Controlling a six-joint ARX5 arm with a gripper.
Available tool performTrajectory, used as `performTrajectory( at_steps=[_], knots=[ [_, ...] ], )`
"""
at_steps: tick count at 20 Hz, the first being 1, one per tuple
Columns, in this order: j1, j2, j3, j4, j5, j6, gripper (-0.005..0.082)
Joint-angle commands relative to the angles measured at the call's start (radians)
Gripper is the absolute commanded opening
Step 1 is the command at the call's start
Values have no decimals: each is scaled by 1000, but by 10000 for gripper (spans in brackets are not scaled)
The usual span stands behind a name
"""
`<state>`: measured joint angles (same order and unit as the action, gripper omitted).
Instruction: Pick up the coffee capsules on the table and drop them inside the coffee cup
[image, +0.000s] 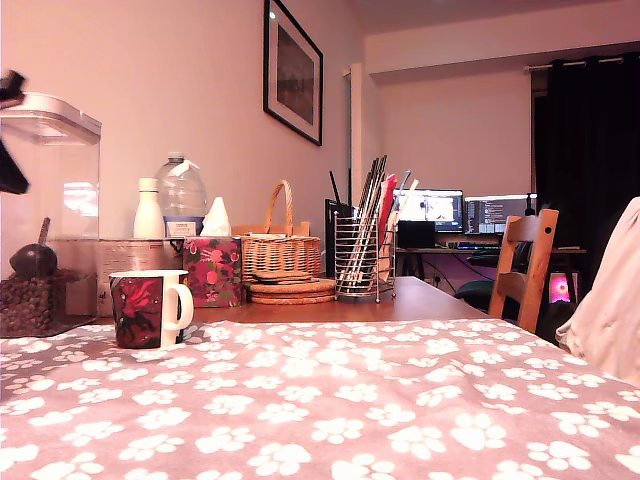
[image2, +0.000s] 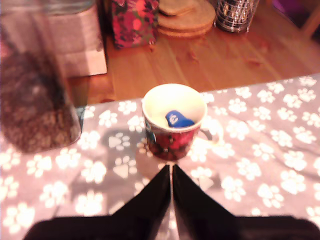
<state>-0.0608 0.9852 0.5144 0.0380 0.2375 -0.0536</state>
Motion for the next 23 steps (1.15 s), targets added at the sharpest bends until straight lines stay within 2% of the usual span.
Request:
performTrajectory(
  at_steps=[1, 8, 11, 23],
  knots=[
    [5, -49, -66, 34, -4, -24, -21],
    [6, -278, -254, 72, -11, -29, -21],
    [6, -389, -312, 56, -24, -51, -21],
    [6, -805, -329, -277, -82, -82, -21]
  ],
)
